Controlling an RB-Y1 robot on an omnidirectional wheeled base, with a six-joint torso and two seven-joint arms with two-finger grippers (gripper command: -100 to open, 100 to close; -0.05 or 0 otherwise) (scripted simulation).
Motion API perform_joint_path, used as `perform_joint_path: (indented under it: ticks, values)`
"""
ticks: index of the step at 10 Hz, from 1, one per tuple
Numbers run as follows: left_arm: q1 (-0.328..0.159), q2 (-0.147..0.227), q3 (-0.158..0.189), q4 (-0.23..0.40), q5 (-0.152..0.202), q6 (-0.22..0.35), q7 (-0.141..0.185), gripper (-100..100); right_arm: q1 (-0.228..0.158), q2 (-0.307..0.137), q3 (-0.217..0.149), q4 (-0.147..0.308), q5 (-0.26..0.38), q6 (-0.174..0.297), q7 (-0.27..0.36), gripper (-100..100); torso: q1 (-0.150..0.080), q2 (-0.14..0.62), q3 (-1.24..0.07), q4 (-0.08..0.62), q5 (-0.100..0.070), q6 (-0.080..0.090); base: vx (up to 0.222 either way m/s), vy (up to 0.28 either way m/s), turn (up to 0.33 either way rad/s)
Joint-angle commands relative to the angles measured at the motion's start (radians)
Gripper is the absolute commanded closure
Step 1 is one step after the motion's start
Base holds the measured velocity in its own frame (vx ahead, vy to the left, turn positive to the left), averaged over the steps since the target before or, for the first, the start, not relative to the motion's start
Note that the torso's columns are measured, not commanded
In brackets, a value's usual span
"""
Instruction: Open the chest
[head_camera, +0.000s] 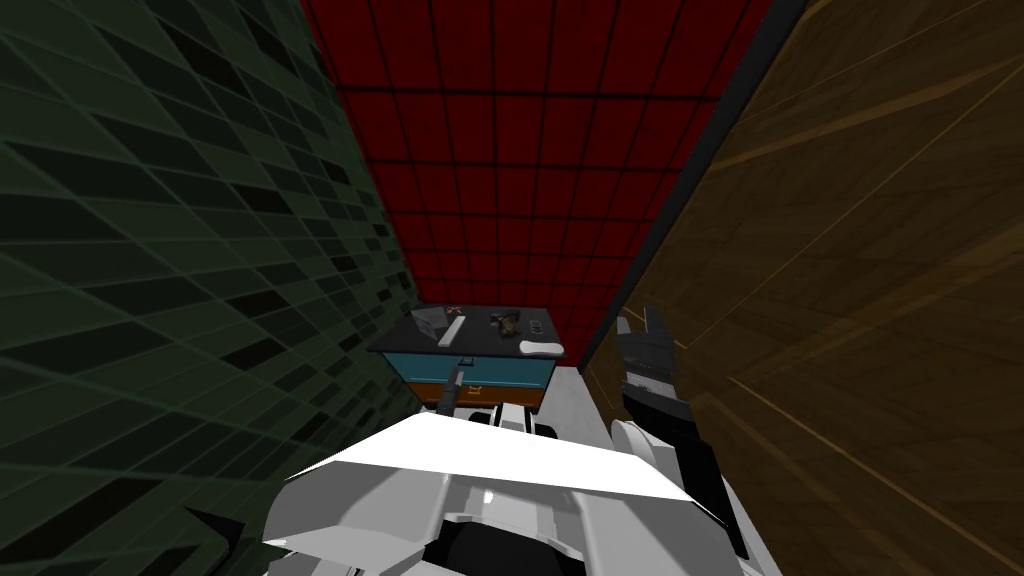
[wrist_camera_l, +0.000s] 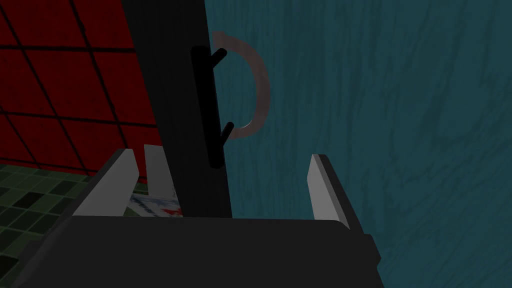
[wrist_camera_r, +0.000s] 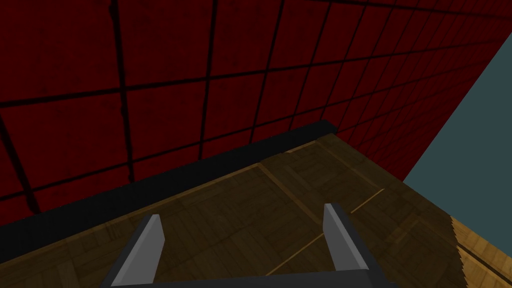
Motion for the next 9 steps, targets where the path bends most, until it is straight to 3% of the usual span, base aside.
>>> perform_joint_path:
  ticks: [1,2,3,4,5,8,9]
  values:
    - [-0.014,-0.060,0.001,0.059,0.002,-0.036,-0.003,-100,0.000,0.000,0.000,0.000,0.000,0.000,0.000,0,0.000,-0.001,0.000,0.000,0.000,0.000,0.021,-0.020,-0.017]
    - [-0.016,-0.080,0.001,0.068,0.002,-0.041,-0.004,-100,0.000,0.000,0.000,0.000,0.000,0.000,0.000,0,-0.001,-0.001,0.000,0.000,0.000,0.000,0.015,-0.016,-0.009]
    - [-0.014,-0.067,0.001,0.058,0.002,-0.034,-0.003,-100,0.000,0.000,0.000,0.000,0.000,0.000,0.000,0,0.000,0.000,0.000,0.000,0.000,0.000,0.006,-0.008,-0.001]
    - [-0.008,-0.072,0.012,0.043,0.033,-0.029,-0.020,-100,0.000,0.000,0.000,0.000,0.000,0.000,0.000,0,0.001,0.000,0.000,0.000,0.000,0.000,-0.024,0.009,-0.308]
    - [-0.008,-0.072,0.012,0.043,0.033,-0.029,-0.020,-100,0.000,0.000,0.000,0.000,0.000,0.000,0.000,0,0.001,0.001,0.001,0.000,0.000,0.001,-0.032,0.020,-0.174]
    - [0.013,-0.079,0.044,-0.010,0.125,-0.006,-0.069,-100,0.000,0.000,0.000,0.000,0.000,0.000,0.000,0,0.000,0.001,0.001,0.000,0.000,0.000,-0.063,0.029,-0.387]
    - [0.013,-0.079,0.044,-0.010,0.127,-0.006,-0.069,-100,0.000,0.000,0.000,0.000,0.000,0.000,0.000,0,0.000,0.001,0.001,0.000,0.000,0.000,-0.053,0.023,-0.156]
